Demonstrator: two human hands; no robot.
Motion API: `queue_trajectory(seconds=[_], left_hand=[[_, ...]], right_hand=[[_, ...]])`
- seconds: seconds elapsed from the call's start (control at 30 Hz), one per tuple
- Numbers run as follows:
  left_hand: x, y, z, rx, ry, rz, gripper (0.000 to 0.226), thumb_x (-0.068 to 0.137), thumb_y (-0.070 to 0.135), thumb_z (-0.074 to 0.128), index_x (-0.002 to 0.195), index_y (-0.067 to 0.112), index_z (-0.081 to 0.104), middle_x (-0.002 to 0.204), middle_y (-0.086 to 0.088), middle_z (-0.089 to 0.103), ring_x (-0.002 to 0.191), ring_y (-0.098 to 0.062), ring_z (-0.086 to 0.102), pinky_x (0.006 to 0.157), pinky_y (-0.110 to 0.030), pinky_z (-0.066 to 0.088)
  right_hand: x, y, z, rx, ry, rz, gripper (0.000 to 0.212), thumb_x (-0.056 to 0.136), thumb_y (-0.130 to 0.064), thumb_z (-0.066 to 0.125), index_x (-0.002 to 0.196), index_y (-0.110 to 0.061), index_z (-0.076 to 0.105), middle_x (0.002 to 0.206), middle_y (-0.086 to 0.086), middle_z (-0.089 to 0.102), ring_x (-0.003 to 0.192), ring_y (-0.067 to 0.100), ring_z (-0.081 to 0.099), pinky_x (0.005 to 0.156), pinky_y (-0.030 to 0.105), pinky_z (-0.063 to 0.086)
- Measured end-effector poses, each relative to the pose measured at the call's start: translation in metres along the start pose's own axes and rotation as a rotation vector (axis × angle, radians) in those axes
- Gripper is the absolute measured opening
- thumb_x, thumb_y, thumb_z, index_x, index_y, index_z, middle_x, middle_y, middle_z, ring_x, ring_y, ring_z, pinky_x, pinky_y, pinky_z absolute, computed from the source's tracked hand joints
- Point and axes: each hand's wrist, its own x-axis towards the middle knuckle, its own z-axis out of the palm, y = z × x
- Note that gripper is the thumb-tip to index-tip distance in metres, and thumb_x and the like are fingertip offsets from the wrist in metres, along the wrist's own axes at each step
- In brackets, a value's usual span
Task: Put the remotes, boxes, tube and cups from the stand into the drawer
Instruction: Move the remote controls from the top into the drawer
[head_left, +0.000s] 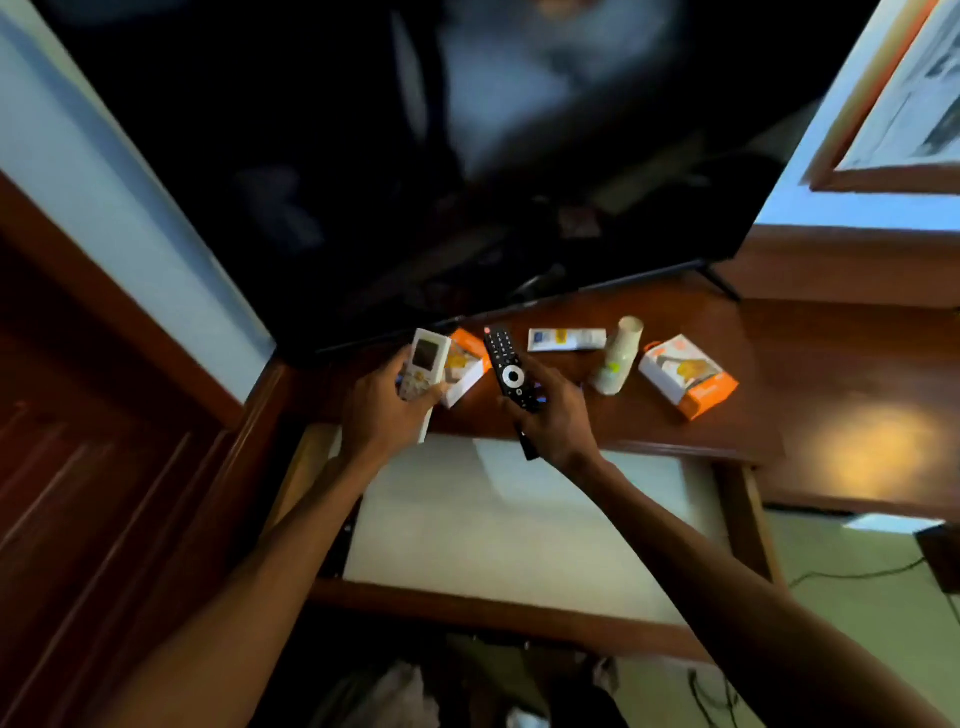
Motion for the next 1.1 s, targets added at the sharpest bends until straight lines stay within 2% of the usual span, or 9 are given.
queue_trajectory(seconds=[0.1,0.2,0.37,0.5,0.63,0.7,0.87,0.97,1.1], left_hand=[[-0.034,-0.051,0.010,0.000,-0.087,-0.072,0.079,0.066,0.071,0.067,0.134,0.033,0.049,0.110,0.004,0.072,0.095,-0.018,0.069,0.075,-0.039,0.058],[-0.060,-0.087,0.026,0.050,-0.160,-0.116,0.072,0.071,0.058,0.073,0.134,0.031,0.052,0.116,-0.001,0.070,0.098,-0.022,0.068,0.078,-0.041,0.057],[-0.082,-0.125,0.061,0.058,-0.302,-0.237,0.062,0.078,0.038,0.077,0.132,0.016,0.056,0.111,-0.012,0.069,0.095,-0.028,0.066,0.071,-0.027,0.047],[-0.082,-0.157,0.083,0.059,-0.383,-0.340,0.074,0.079,0.034,0.077,0.142,0.015,0.044,0.121,-0.016,0.065,0.106,-0.032,0.062,0.078,-0.032,0.048],[-0.075,-0.186,0.097,0.087,-0.433,-0.400,0.080,0.079,0.026,0.077,0.147,0.021,0.035,0.122,-0.019,0.060,0.103,-0.032,0.060,0.073,-0.030,0.043],[-0.070,-0.199,0.103,0.117,-0.471,-0.429,0.084,0.081,0.025,0.076,0.151,0.023,0.030,0.123,-0.020,0.056,0.103,-0.034,0.059,0.075,-0.033,0.046],[-0.062,-0.226,0.117,0.353,-0.589,-0.363,0.088,0.086,0.039,0.069,0.154,0.032,0.014,0.128,-0.021,0.052,0.109,-0.033,0.054,0.085,-0.042,0.049],[-0.063,-0.236,0.122,0.385,-0.658,-0.328,0.083,0.088,0.039,0.066,0.153,0.032,0.016,0.147,-0.019,0.038,0.128,-0.036,0.043,0.098,-0.046,0.045],[-0.059,-0.247,0.115,0.498,-0.726,-0.223,0.080,0.085,0.054,0.064,0.151,0.029,0.025,0.154,-0.019,0.026,0.136,-0.039,0.033,0.103,-0.051,0.040]], right_hand=[[-0.038,0.012,0.040,-0.037,-0.115,0.063,0.059,0.076,-0.034,0.074,0.131,-0.022,0.057,0.106,0.000,0.070,0.092,0.013,0.065,0.076,0.025,0.050],[-0.070,0.024,0.069,-0.047,-0.176,0.166,0.057,0.077,-0.026,0.077,0.130,-0.022,0.058,0.108,0.003,0.070,0.090,0.017,0.065,0.076,0.027,0.051],[-0.103,0.049,0.110,-0.094,-0.285,0.298,0.058,0.078,-0.020,0.076,0.132,-0.019,0.056,0.112,0.008,0.070,0.093,0.022,0.067,0.080,0.029,0.054],[-0.109,0.066,0.146,-0.169,-0.365,0.373,0.057,0.078,-0.017,0.075,0.131,-0.014,0.055,0.114,0.012,0.069,0.097,0.028,0.067,0.080,0.034,0.054],[-0.105,0.075,0.181,-0.261,-0.420,0.448,0.056,0.078,-0.015,0.074,0.128,-0.008,0.050,0.116,0.019,0.065,0.102,0.037,0.063,0.079,0.040,0.052],[-0.104,0.077,0.199,-0.300,-0.432,0.463,0.055,0.079,-0.015,0.072,0.129,-0.009,0.048,0.116,0.020,0.063,0.099,0.039,0.063,0.077,0.041,0.052],[-0.103,0.078,0.235,-0.363,-0.469,0.482,0.057,0.085,-0.019,0.067,0.135,-0.012,0.041,0.121,0.019,0.056,0.099,0.040,0.062,0.076,0.041,0.051],[-0.106,0.077,0.246,-0.373,-0.479,0.528,0.055,0.086,-0.023,0.065,0.135,-0.012,0.040,0.123,0.020,0.055,0.101,0.042,0.062,0.077,0.044,0.052],[-0.108,0.075,0.251,-0.481,-0.532,0.536,0.055,0.087,-0.032,0.063,0.134,-0.014,0.040,0.123,0.015,0.056,0.098,0.039,0.063,0.073,0.041,0.050]])
